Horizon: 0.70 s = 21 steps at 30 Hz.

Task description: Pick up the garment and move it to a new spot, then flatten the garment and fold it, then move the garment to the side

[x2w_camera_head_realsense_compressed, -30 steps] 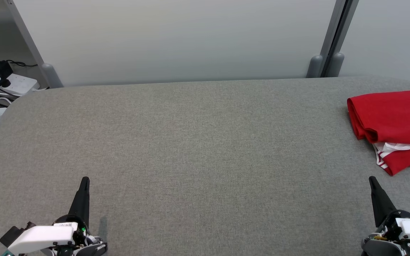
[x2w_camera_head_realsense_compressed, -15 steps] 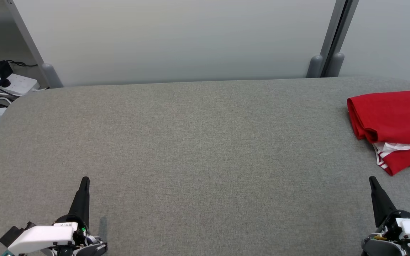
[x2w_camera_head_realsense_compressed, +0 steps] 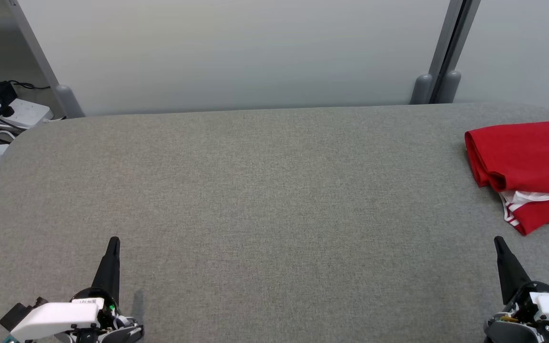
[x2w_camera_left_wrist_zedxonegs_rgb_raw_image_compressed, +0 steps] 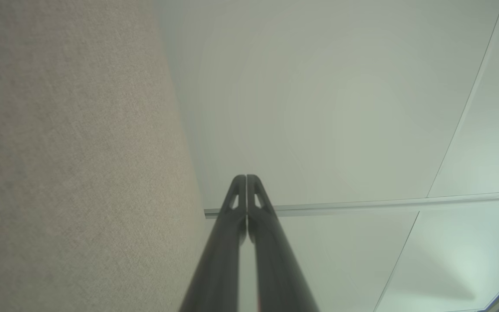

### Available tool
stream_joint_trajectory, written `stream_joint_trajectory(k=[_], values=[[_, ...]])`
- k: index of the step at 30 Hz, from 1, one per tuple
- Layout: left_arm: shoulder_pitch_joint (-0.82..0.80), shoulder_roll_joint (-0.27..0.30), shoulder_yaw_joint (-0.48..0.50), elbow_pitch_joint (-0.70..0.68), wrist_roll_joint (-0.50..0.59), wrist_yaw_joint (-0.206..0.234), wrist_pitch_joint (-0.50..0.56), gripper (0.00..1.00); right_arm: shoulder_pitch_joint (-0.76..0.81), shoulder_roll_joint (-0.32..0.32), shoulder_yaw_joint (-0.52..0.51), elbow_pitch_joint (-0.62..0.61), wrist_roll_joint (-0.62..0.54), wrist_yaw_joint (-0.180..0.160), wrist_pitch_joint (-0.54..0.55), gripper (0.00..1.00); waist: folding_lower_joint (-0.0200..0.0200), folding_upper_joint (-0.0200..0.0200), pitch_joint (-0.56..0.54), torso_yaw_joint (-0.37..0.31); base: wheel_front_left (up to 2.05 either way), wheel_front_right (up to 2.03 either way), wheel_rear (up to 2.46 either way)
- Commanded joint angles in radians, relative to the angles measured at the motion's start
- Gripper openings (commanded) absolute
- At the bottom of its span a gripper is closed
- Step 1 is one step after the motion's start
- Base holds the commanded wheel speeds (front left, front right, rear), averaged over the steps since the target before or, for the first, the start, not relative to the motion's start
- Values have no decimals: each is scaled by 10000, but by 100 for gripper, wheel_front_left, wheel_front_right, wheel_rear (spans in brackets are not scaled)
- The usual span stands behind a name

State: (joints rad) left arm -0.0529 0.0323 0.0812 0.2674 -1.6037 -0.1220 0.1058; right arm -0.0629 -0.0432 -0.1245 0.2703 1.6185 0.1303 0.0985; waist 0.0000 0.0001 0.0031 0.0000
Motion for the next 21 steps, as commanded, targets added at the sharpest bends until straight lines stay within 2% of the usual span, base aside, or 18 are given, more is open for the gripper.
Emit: stream_joint_trajectory(k=[1,21], values=[[-551,179,324,-223,-51,-86,73,0,-444,-117,164,-258,-52,4,102,0,0,-1,0,0,0,0,0],[-551,179,324,-223,-51,-86,73,0,-446,-105,147,-257,-66,4,115,0,0,-1,0,0,0,0,0]])
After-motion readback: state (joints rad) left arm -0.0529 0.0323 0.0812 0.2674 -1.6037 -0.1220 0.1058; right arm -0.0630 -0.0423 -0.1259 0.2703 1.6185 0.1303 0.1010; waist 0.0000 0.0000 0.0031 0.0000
